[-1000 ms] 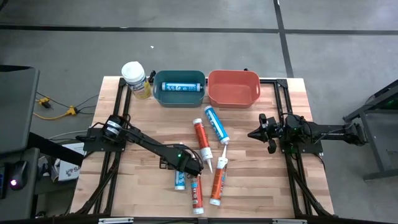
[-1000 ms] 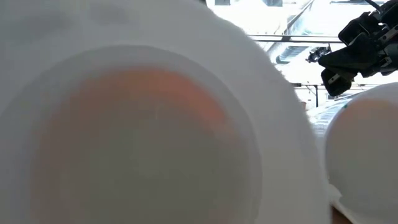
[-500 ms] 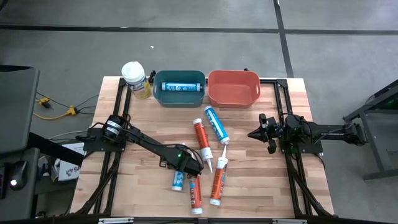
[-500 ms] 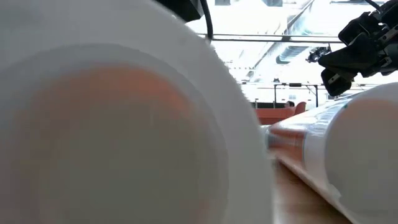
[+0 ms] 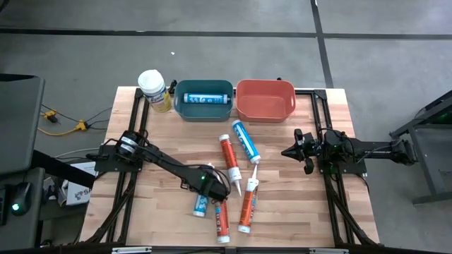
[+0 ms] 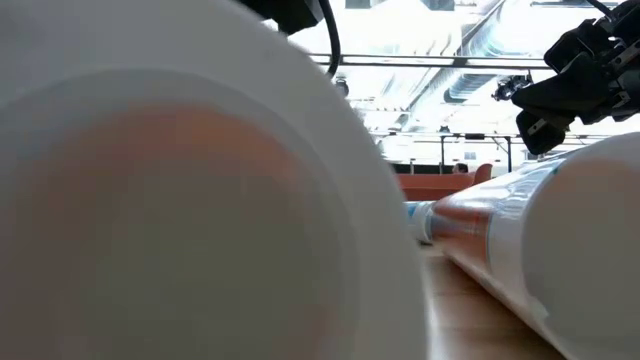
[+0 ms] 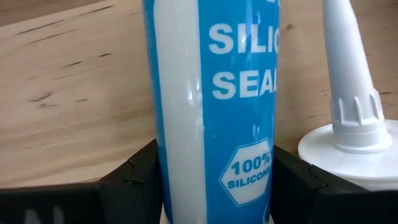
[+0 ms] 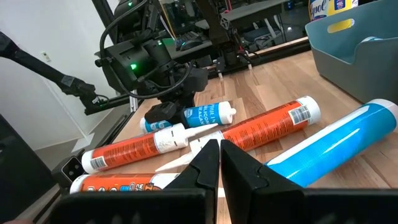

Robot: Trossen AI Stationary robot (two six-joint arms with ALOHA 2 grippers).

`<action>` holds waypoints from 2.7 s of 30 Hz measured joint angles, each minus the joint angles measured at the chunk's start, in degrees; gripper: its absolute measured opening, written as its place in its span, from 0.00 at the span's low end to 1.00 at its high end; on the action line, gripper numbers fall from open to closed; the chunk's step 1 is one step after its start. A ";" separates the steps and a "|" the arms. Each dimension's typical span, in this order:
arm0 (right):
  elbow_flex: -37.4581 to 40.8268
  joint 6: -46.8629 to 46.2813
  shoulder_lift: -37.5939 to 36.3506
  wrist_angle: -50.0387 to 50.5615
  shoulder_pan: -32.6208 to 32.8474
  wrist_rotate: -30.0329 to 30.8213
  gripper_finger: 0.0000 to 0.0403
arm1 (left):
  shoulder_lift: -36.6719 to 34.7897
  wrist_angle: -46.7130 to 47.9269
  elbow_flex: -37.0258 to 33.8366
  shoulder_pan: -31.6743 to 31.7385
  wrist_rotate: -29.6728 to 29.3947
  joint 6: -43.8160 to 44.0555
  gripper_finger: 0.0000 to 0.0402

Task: Pick & place silicon tubes, Sealant and Lysol wipes
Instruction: Put the bottom blue sealant into the blue bin

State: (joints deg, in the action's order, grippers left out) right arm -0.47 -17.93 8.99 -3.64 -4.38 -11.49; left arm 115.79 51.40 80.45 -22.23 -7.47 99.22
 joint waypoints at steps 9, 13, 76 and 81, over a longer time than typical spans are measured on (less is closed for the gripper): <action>0.00 0.00 0.00 0.00 0.00 0.02 0.03 | -2.80 3.51 -0.27 0.12 -7.56 -2.26 0.48; 0.00 0.00 0.00 0.08 0.00 0.00 0.03 | -4.50 3.71 -0.18 -0.36 -9.95 -5.72 0.48; 0.00 0.00 3.17 0.28 0.00 1.64 0.03 | -31.41 -87.65 -48.30 2.11 -37.86 -89.41 0.48; 0.00 0.00 3.43 0.17 0.00 1.74 0.03 | -31.43 -97.33 -52.80 4.82 -36.85 -96.20 0.48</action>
State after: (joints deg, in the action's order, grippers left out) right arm -0.47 -17.93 12.43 -3.47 -4.38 -9.75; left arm 84.36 -45.92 27.65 -17.41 -44.32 3.02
